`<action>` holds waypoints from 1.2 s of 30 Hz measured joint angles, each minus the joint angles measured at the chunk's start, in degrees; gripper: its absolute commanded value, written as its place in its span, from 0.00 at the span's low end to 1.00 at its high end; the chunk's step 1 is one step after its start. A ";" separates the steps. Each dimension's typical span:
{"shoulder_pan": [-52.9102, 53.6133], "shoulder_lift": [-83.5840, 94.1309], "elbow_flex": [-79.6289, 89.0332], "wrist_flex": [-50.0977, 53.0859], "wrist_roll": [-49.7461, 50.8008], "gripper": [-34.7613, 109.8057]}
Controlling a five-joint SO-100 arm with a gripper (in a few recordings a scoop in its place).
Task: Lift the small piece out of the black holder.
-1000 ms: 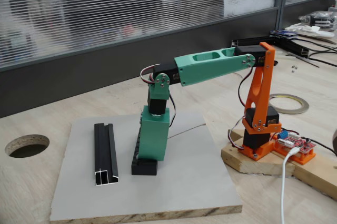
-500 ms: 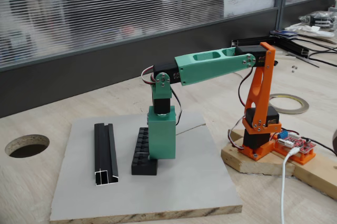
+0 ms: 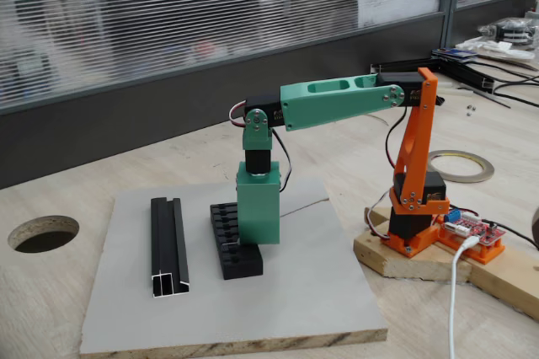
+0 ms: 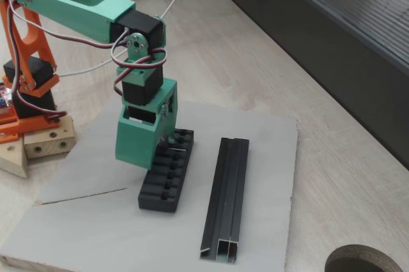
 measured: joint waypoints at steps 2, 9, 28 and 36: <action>0.26 0.00 0.00 0.00 -0.18 0.70; 0.26 0.00 0.00 0.00 -1.14 0.70; 0.18 5.10 0.18 0.00 -1.14 0.67; 0.18 5.10 0.18 0.09 -1.14 0.59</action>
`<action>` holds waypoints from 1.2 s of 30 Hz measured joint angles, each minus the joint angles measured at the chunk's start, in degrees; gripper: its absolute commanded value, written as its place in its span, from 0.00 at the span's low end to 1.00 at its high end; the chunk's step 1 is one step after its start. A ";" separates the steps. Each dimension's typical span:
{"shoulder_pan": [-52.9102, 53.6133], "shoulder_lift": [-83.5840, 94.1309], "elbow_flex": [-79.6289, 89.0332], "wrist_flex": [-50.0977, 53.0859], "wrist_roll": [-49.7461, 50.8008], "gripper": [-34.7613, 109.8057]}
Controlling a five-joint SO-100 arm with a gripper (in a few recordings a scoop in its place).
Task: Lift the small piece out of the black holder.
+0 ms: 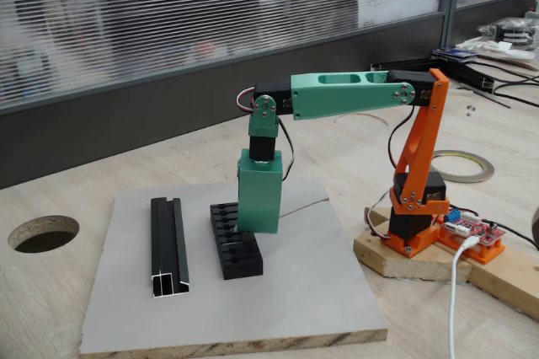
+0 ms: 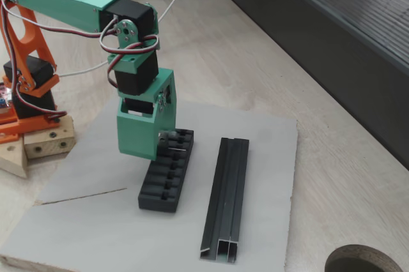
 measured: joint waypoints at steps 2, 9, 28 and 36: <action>0.00 0.00 0.00 0.00 0.00 0.59; 0.00 0.00 0.00 -0.26 -4.13 0.59; 0.00 0.09 5.36 -0.26 -13.01 0.59; 0.09 0.18 5.54 -5.45 -13.01 0.59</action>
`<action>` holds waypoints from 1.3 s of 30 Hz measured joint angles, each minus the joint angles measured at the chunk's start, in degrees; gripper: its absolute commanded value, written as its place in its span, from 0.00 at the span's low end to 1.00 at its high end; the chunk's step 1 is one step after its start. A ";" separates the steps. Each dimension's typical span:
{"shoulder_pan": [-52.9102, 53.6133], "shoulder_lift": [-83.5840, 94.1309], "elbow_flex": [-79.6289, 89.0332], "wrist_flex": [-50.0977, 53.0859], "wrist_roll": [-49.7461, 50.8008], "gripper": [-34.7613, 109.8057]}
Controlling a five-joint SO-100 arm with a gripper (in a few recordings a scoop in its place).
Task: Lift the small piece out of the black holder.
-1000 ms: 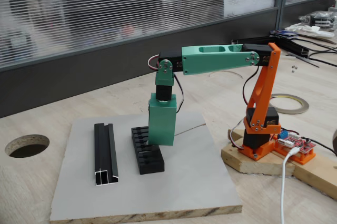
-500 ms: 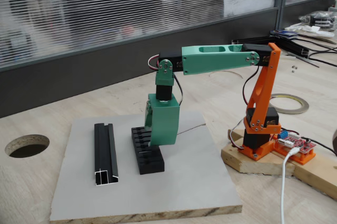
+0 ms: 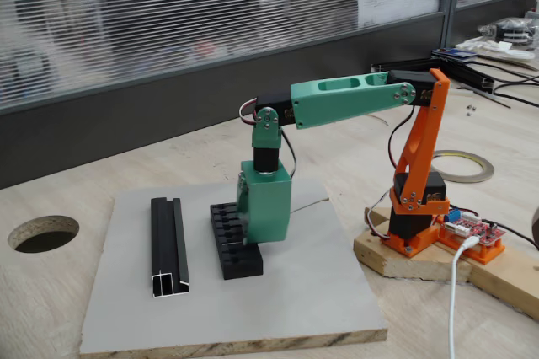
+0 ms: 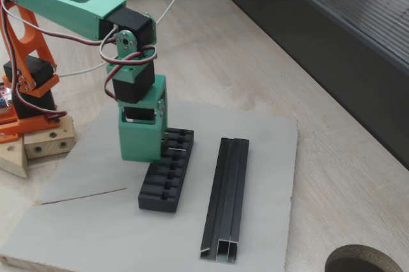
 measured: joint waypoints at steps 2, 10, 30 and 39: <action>0.00 0.00 0.70 -2.02 0.00 0.59; 0.00 0.00 0.97 -2.64 0.00 0.59; 0.00 0.00 0.97 0.18 -0.09 0.59; 0.00 0.00 0.97 0.18 -0.09 0.55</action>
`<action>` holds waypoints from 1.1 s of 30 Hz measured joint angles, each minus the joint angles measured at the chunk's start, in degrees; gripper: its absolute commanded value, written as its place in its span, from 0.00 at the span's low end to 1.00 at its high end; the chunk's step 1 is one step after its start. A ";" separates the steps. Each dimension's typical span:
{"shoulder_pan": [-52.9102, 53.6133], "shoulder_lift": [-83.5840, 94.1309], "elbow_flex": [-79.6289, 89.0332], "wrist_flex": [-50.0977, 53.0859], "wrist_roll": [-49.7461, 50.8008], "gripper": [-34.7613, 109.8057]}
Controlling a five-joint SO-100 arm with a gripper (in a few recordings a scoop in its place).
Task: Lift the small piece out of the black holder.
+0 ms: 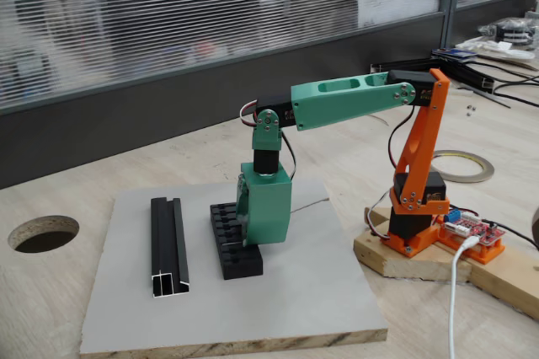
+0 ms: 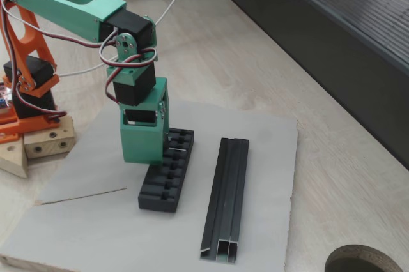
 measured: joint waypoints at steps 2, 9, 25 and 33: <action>0.00 0.00 0.00 0.00 0.00 0.51; 0.00 0.00 0.00 0.00 0.00 0.39; 0.00 0.00 0.00 0.00 -0.18 0.27; 0.00 0.00 0.00 0.00 -0.26 0.27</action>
